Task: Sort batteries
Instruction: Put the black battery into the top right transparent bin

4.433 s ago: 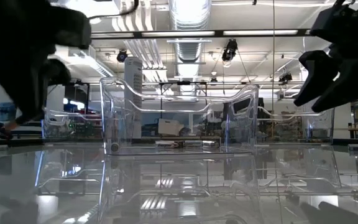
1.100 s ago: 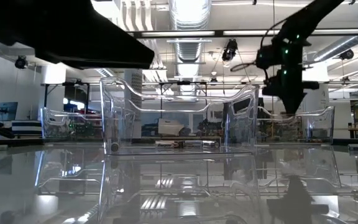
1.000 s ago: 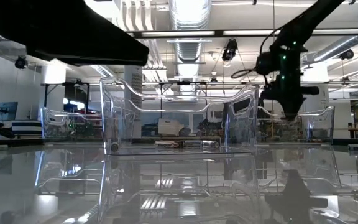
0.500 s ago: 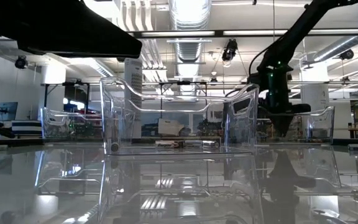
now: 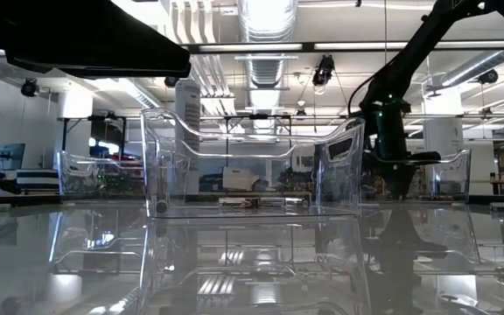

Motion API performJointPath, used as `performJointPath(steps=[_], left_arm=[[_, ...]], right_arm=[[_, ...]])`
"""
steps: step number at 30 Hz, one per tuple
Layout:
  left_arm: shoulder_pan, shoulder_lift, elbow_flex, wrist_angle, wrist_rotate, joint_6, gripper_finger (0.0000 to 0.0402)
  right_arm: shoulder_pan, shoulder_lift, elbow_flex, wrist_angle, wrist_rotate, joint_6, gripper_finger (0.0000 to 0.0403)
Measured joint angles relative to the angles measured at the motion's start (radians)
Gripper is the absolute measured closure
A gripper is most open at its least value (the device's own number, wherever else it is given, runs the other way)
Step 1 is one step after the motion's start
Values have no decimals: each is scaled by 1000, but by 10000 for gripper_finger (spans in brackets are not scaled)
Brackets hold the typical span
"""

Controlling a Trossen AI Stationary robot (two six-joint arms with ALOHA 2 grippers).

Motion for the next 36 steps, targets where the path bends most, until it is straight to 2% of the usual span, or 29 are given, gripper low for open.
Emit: performJointPath(steps=[10, 13, 16, 19, 23, 24, 27, 30, 33, 36], left_arm=[[-1, -6, 5, 7, 0, -10, 232], [-3, -7, 18, 8, 0, 0, 232], [-3, -7, 36, 9, 0, 28, 232], [-1, -7, 52, 9, -25, 44, 232], [1, 2, 64, 12, -124, 20, 232], [1, 9, 64, 11, -113, -2, 232], [5, 28, 62, 15, 37, -36, 234], [11, 33, 70, 40, 81, -58, 239], [22, 15, 88, 6, 88, -83, 245], [35, -54, 119, -176, 204, -267, 246]], right_arm=[[11, -100, -15, -9, 60, -14, 227], [36, -193, -15, -10, 71, -68, 197], [113, -329, -23, -7, 72, -127, 179], [250, -496, -66, 0, 102, -172, 167], [528, -734, -189, 26, 173, -172, 160], [607, -787, -229, 46, 186, -161, 159], [836, -944, -375, 167, 220, -103, 159], [1015, -1055, -520, 356, 228, -90, 163], [1129, -1109, -624, 526, 230, -134, 170], [1196, -1118, -686, 627, 231, -189, 175]])
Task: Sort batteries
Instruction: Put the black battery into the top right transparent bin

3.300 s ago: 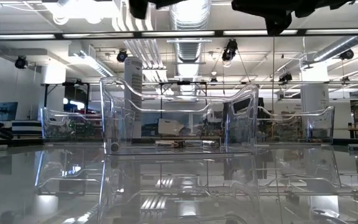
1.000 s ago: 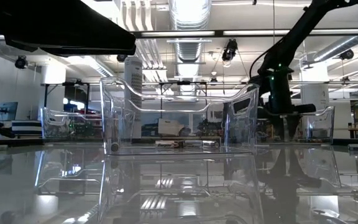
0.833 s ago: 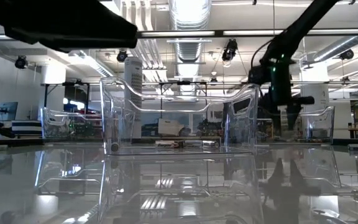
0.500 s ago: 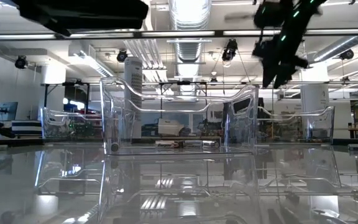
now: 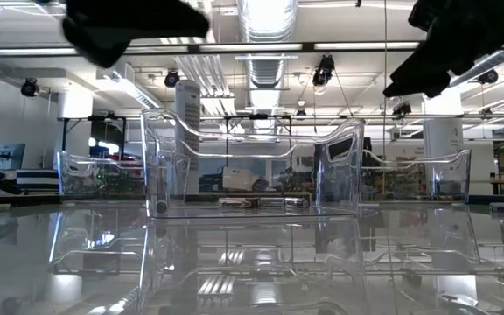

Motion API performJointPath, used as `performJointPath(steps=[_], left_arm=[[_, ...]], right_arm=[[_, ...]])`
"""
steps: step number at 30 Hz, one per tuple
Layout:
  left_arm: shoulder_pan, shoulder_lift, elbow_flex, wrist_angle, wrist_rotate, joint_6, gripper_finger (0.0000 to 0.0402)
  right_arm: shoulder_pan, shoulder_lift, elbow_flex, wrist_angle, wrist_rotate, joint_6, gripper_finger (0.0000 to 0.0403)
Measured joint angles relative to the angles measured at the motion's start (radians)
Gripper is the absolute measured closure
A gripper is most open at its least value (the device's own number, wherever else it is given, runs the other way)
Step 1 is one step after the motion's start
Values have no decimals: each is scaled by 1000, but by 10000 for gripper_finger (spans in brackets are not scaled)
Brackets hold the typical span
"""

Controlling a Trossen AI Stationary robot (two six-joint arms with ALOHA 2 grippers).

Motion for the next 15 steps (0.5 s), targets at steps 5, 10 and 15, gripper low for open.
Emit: performJointPath(steps=[5, 10, 15], left_arm=[[12, -116, 94, -600, 281, -607, 246], [1, -134, 149, -1019, 710, -1136, 246], [-35, -90, 145, -1084, 1182, -1293, 246]], right_arm=[[49, 45, -10, 10, -12, -33, 172], [92, 90, -14, 42, -10, -108, 159], [101, 142, -25, 138, -10, -140, 152]])
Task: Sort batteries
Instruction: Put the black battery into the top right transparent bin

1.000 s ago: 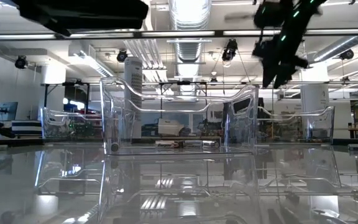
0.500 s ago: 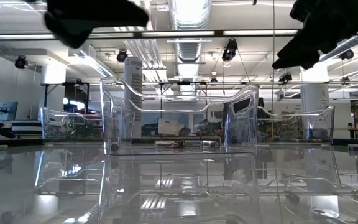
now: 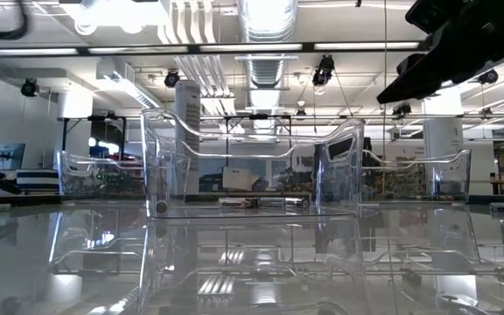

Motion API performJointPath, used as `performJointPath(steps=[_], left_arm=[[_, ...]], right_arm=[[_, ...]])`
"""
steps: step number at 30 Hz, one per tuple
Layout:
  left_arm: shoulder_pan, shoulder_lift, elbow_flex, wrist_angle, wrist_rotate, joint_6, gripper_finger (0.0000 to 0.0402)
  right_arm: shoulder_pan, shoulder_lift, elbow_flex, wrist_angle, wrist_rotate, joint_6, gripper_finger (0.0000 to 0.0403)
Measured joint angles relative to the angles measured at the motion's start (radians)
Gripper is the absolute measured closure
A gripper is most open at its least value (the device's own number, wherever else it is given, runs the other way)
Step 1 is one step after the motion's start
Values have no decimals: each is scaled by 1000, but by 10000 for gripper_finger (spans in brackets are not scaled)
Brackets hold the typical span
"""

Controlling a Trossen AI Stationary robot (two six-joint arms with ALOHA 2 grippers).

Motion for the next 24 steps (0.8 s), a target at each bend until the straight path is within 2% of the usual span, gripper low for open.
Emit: performJointPath(steps=[3, 9, 14, 18, 24], left_arm=[[-31, 25, -2, -2, 70, 60, 246], [-65, 55, -19, -38, 89, 171, 246], [-66, 57, -21, -167, 91, 265, 246], [-70, 57, -24, -232, 134, 361, 246], [-67, 68, -30, -263, 138, 401, 246]], right_arm=[[0, 34, -2, 32, 0, -14, 153], [0, 95, -2, 90, 0, -9, 161], [0, 145, -2, 148, 0, 11, 165], [0, 176, -1, 166, 0, 27, 161], [0, 196, 1, 182, 0, 27, 157]])
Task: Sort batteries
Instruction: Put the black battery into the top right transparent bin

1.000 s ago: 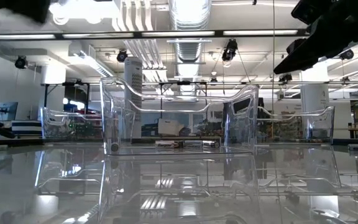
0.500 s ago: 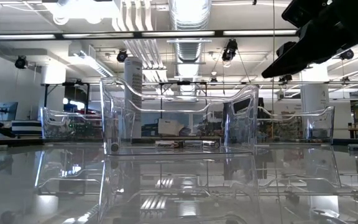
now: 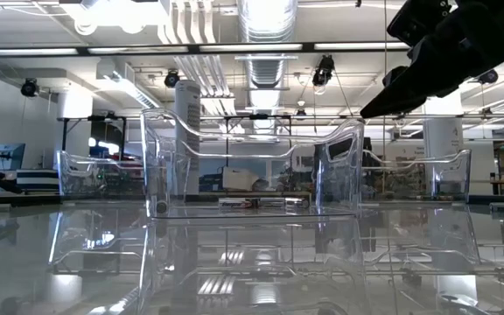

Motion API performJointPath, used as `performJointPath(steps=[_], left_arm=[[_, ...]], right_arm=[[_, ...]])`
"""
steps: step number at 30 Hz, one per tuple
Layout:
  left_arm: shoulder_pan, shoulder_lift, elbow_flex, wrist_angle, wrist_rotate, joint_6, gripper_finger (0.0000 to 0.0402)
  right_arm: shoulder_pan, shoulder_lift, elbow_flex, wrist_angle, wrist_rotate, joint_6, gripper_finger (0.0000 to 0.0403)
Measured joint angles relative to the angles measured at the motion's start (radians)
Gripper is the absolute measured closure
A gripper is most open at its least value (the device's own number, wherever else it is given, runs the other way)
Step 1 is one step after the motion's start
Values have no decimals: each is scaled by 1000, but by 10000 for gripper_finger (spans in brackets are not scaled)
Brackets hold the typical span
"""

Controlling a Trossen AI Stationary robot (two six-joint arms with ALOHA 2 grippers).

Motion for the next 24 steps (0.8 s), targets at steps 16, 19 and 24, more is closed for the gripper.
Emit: performJointPath(steps=[16, 19, 24], left_arm=[[3, 117, -6, 14, 112, 79, 246], [3, 119, -6, 13, 111, 80, 246], [3, 119, -6, 13, 108, 80, 246]], right_arm=[[0, -1, 0, 18, 0, 13, 183], [0, -1, 0, 23, 0, 13, 182], [0, -1, 0, 23, 0, 13, 182]])
